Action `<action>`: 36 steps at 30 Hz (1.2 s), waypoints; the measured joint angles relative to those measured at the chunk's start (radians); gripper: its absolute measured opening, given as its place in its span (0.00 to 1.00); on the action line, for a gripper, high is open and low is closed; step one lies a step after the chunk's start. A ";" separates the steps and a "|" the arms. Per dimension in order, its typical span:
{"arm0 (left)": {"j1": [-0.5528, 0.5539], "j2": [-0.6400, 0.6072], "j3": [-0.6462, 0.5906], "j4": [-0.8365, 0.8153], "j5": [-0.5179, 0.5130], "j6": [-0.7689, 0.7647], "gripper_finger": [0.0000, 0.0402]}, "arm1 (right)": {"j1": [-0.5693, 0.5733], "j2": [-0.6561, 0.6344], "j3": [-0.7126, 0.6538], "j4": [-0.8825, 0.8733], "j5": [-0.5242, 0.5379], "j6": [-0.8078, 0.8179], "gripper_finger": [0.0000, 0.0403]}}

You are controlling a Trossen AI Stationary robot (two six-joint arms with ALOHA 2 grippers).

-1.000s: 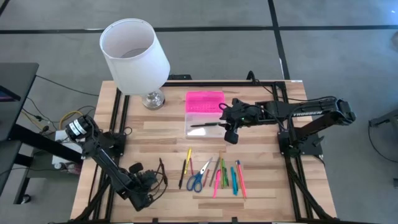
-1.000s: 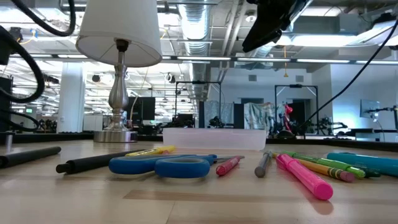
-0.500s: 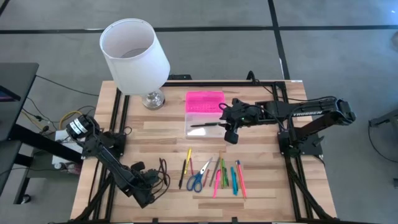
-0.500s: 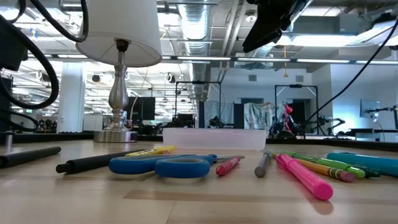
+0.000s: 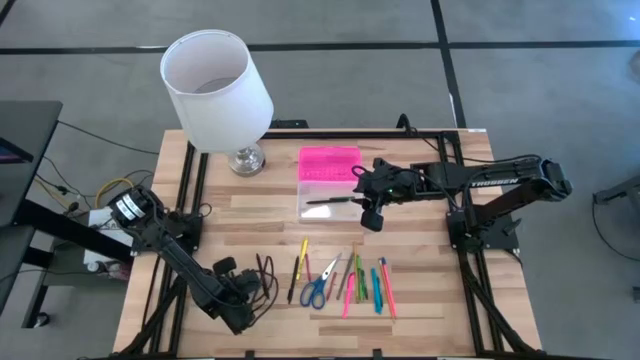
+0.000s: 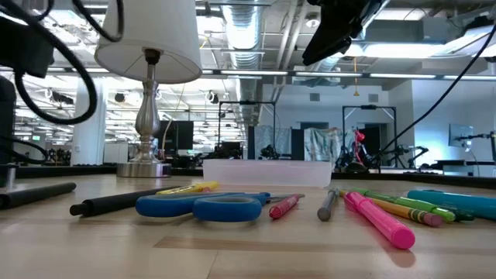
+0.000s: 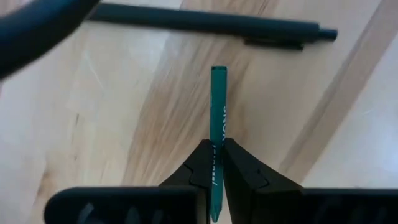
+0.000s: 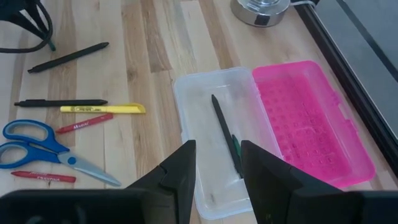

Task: Pick & place school supplies into a supply box
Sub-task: Put the left green crayon into the pink supply box

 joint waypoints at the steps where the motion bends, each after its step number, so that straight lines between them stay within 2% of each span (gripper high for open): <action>1: 0.003 0.000 0.004 -0.002 0.004 0.000 0.03 | 0.002 0.000 0.000 0.000 0.000 0.000 0.29; 6: 0.025 -0.002 0.048 -0.030 0.006 0.026 0.02 | 0.016 0.000 0.000 0.000 -0.001 0.000 0.29; 11: 0.063 -0.003 0.125 -0.153 0.000 0.044 0.02 | 0.035 0.000 0.000 0.000 -0.001 0.008 0.29; 15: 0.118 -0.004 0.185 -0.217 -0.056 0.098 0.03 | 0.047 0.000 0.000 0.000 -0.001 0.013 0.29; 22: 0.279 -0.005 0.256 -0.218 -0.177 0.304 0.04 | 0.083 0.000 0.000 0.000 0.000 0.066 0.29; 28: 0.465 -0.006 0.275 -0.114 -0.231 0.569 0.04 | 0.132 0.000 0.000 0.000 0.000 0.119 0.29; 36: 0.721 -0.006 0.275 0.121 -0.157 0.914 0.04 | 0.202 0.000 0.000 -0.007 0.000 0.197 0.29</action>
